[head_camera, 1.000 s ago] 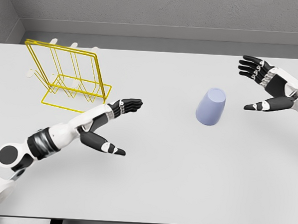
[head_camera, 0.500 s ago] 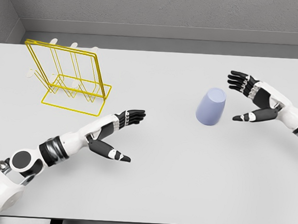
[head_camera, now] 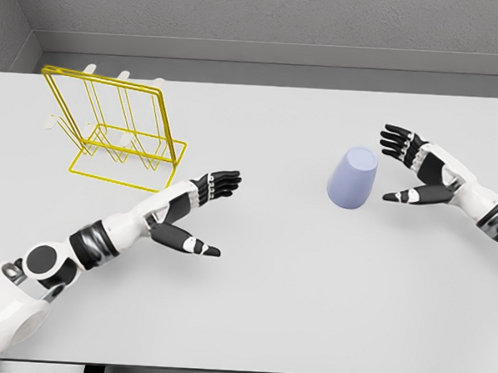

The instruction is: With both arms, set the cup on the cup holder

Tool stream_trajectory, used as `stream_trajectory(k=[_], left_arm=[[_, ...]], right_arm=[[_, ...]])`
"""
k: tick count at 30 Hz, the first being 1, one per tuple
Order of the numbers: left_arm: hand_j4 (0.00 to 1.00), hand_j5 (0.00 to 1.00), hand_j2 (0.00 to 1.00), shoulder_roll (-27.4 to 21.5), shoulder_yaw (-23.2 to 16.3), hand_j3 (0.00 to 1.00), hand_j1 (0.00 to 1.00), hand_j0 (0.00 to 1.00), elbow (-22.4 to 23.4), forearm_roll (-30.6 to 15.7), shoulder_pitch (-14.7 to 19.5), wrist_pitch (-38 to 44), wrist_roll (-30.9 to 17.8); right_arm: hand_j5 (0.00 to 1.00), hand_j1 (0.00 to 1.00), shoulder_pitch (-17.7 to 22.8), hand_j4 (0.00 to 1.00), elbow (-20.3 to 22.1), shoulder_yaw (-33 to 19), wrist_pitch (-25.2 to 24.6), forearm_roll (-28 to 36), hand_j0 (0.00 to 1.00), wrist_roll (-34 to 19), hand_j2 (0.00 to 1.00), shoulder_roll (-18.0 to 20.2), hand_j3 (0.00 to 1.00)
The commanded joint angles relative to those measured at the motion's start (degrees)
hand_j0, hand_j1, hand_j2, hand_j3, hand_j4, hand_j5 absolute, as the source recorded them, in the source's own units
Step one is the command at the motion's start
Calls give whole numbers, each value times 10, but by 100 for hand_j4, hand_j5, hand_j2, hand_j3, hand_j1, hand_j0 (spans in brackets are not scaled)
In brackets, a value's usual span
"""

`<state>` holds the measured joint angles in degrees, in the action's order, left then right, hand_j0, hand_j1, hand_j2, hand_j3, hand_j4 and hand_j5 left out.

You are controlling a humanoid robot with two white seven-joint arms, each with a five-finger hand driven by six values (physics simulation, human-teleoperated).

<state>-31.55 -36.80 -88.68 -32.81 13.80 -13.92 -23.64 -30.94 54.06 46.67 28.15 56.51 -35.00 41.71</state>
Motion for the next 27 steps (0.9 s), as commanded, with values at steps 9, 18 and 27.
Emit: stream_trajectory(k=[9, 18, 27], left_arm=[[100, 100, 100, 19, 0, 100, 100, 100, 25, 2, 0, -4, 0], [100, 100, 100, 18, 0, 100, 100, 100, 25, 2, 0, -4, 0], [100, 100, 100, 17, 0, 100, 100, 100, 24, 1, 0, -4, 0]], right_arm=[[100, 100, 3, 100, -11, 4, -1, 2, 100, 0, 100, -34, 100], [100, 100, 3, 100, -17, 7, 0, 2, 100, 0, 100, -44, 100], [100, 100, 4, 100, -17, 6, 0, -18, 100, 0, 100, -56, 100]])
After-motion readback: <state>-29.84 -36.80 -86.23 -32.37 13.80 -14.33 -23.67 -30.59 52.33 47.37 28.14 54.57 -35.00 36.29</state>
